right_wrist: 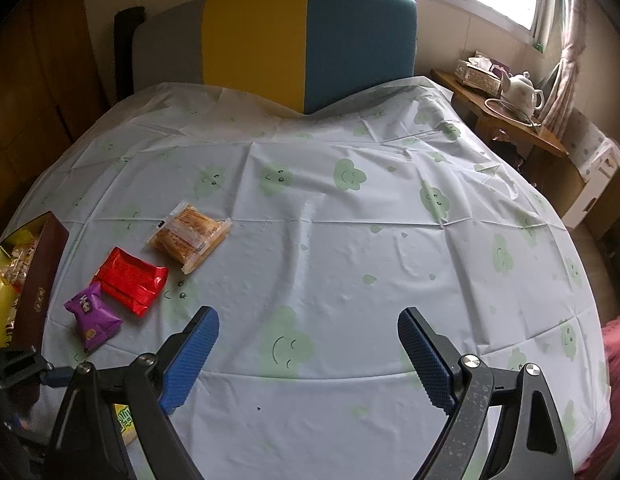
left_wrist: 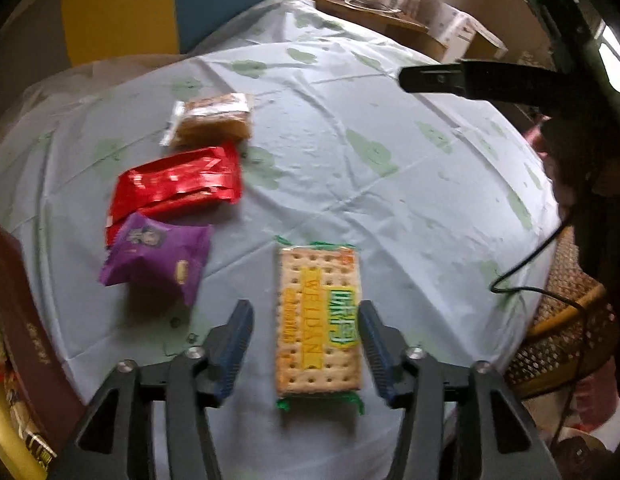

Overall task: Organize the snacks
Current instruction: 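Lower the left gripper over the WEIDAN cracker pack, then close the left gripper on the cracker pack and lift it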

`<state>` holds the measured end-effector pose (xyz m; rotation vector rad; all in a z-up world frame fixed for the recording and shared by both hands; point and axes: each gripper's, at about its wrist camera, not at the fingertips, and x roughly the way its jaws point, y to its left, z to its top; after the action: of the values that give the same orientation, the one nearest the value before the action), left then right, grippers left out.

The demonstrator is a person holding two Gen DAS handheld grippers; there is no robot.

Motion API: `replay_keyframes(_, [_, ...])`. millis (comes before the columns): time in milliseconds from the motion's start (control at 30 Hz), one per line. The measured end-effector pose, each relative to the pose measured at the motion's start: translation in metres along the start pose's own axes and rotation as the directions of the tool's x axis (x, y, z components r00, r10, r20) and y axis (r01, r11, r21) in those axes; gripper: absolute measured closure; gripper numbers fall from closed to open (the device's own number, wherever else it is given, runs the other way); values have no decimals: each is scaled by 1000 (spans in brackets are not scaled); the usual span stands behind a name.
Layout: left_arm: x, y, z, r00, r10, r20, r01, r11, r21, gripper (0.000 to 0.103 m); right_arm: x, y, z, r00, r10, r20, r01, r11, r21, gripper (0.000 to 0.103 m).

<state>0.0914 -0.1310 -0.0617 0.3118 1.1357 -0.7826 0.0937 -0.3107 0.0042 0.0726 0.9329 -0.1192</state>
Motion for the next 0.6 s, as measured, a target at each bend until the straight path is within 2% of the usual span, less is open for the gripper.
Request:
replay_keyframes(33, [2,-3,1,1000,-7,-4,7,1000,11,35,0,0,0,1000,0,-1,0,1000,0,11])
replay_keyframes(167, [13,-17,3,999,29,-23,-27,997,67,35,0,0,0,1000,-1,-3,1,1000,1,11])
replay_keyframes(300, [26,-23,3,996,78,-33,-75,994,78,36,1,0,0,1000,-3,-6,3,1000,-1,11])
replay_keyframes(333, [31,-22,2,995,89,-37,-86,994,66,51,1,-1,0,1000,-3,-8,3,1000,0,11])
replay_keyframes(367, [31,-21,0,994,110,-23,-109,993,54,56,1,-1,0,1000,-3,-9,3,1000,1,11])
replay_keyframes(433, [25,-18,-7,995,98,9,-98,995,18,56,2,-3,-1,1000,-5,-11,5,1000,6,11])
replay_keyframes(533, [13,-13,-23,983,174,58,-173,984,-34,56,3,-3,-1,1000,-5,-16,5,1000,6,11])
replay_keyframes(600, [5,-7,-39,979,189,77,-182,979,-87,56,4,-2,-2,1000,-5,-18,5,1000,0,11])
